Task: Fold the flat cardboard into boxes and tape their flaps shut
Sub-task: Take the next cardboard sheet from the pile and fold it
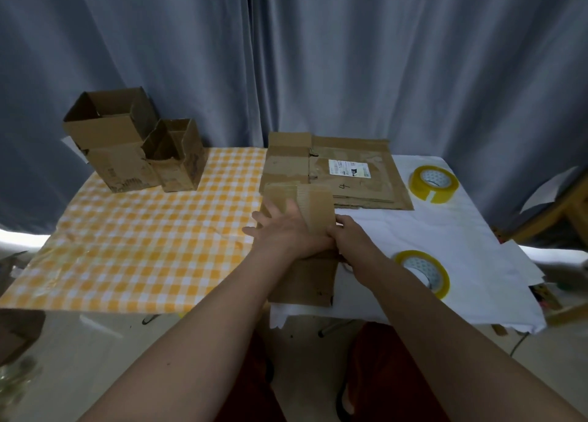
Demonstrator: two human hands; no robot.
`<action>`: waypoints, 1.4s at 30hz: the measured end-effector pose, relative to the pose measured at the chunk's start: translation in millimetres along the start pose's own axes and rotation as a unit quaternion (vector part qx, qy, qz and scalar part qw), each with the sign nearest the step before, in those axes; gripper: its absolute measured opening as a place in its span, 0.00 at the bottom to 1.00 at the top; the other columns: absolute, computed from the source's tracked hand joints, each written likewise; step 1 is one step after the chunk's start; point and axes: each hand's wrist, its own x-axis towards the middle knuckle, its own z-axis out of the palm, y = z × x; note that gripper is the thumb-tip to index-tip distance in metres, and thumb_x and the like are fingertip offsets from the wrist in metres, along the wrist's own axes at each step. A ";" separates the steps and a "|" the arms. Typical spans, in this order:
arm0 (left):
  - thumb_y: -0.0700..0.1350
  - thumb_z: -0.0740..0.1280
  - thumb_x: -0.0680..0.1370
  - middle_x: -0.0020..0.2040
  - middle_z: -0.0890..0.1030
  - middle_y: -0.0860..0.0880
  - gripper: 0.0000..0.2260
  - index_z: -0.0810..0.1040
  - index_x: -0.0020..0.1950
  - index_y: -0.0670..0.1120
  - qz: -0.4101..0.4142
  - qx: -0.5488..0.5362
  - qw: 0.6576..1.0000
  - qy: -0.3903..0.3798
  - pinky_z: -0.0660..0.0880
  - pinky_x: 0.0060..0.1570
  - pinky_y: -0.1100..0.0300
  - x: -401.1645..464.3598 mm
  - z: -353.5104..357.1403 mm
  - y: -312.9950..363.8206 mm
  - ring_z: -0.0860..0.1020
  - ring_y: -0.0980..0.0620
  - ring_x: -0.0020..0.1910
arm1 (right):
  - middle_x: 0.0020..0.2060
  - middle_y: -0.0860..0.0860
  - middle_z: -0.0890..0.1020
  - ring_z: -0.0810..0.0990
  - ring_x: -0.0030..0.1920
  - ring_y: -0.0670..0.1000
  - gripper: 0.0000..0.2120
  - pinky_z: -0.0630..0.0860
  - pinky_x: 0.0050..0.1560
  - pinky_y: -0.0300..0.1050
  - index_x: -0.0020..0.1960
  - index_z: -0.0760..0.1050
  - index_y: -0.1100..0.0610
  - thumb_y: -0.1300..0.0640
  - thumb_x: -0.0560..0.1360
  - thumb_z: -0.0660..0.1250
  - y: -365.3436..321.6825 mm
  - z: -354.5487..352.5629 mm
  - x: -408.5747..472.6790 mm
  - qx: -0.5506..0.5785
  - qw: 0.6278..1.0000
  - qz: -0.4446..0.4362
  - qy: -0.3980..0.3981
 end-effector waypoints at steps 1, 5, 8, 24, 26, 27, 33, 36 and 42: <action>0.75 0.65 0.59 0.76 0.46 0.40 0.49 0.53 0.72 0.51 -0.007 0.004 1.000 -0.002 0.52 0.68 0.31 0.5 0.9 4.9 0.52 0.33 0.72 | 0.58 0.56 0.76 0.76 0.56 0.56 0.16 0.75 0.53 0.50 0.66 0.68 0.54 0.58 0.79 0.55 -0.6 -3.7 -1.0 0.003 1.000 0.005 -0.002; 0.75 0.64 0.61 0.76 0.45 0.40 0.52 0.46 0.77 0.55 -0.009 0.023 0.999 -0.025 0.53 0.69 0.34 4.7 -6.0 16.1 0.50 0.31 0.73 | 0.55 0.56 0.78 0.78 0.56 0.55 0.14 0.77 0.52 0.51 0.62 0.73 0.56 0.61 0.79 0.56 -0.8 -19.4 1.2 0.040 0.999 -0.001 -0.032; 0.73 0.66 0.63 0.75 0.51 0.42 0.48 0.50 0.77 0.59 0.048 0.030 0.998 -0.035 0.57 0.68 0.37 8.2 -21.3 11.0 0.55 0.32 0.72 | 0.49 0.55 0.79 0.77 0.49 0.53 0.14 0.76 0.47 0.47 0.59 0.76 0.58 0.66 0.77 0.57 7.7 -32.4 13.5 0.011 1.000 -0.023 -0.005; 0.71 0.64 0.58 0.74 0.52 0.51 0.49 0.52 0.77 0.62 0.283 0.122 0.951 0.012 0.53 0.71 0.48 27.1 -23.1 -9.6 0.53 0.44 0.73 | 0.59 0.58 0.71 0.70 0.59 0.58 0.10 0.68 0.55 0.46 0.60 0.70 0.60 0.60 0.79 0.58 143.9 -39.5 82.3 -0.471 0.881 -0.041 0.037; 0.70 0.64 0.58 0.74 0.52 0.52 0.49 0.52 0.77 0.62 0.287 0.124 0.950 0.004 0.53 0.71 0.48 31.4 -24.8 -7.1 0.53 0.45 0.73 | 0.58 0.58 0.72 0.72 0.59 0.57 0.09 0.69 0.56 0.46 0.58 0.69 0.61 0.60 0.80 0.55 142.2 -46.7 84.5 -0.480 0.874 -0.046 0.067; 0.70 0.64 0.58 0.73 0.53 0.53 0.49 0.52 0.77 0.62 0.290 0.127 0.949 0.001 0.53 0.71 0.49 33.4 -26.4 -4.4 0.53 0.46 0.73 | 0.58 0.58 0.73 0.72 0.59 0.56 0.10 0.69 0.57 0.45 0.58 0.69 0.61 0.59 0.81 0.54 138.0 -51.2 86.4 -0.499 0.860 -0.053 0.091; 0.70 0.64 0.56 0.72 0.54 0.55 0.50 0.54 0.76 0.61 0.354 0.167 0.920 0.003 0.51 0.71 0.48 37.3 -27.0 20.6 0.52 0.45 0.73 | 0.59 0.59 0.71 0.69 0.61 0.57 0.13 0.69 0.56 0.46 0.60 0.69 0.62 0.55 0.80 0.60 106.9 -86.5 95.7 -0.536 0.825 -0.052 0.173; 0.71 0.63 0.55 0.71 0.54 0.56 0.51 0.54 0.77 0.61 0.388 0.163 0.907 -0.002 0.51 0.73 0.47 37.8 -24.5 21.0 0.52 0.46 0.73 | 0.61 0.60 0.72 0.69 0.62 0.59 0.18 0.70 0.57 0.50 0.63 0.70 0.63 0.54 0.78 0.64 94.1 -103.8 92.1 -0.412 0.891 -0.042 0.184; 0.69 0.64 0.60 0.76 0.42 0.56 0.47 0.47 0.76 0.66 0.370 0.189 0.909 -0.039 0.44 0.73 0.42 48.7 -14.2 11.4 0.44 0.44 0.75 | 0.50 0.45 0.83 0.78 0.54 0.48 0.17 0.74 0.52 0.45 0.51 0.81 0.45 0.37 0.75 0.60 40.5 -86.5 66.2 0.179 0.983 0.015 -0.030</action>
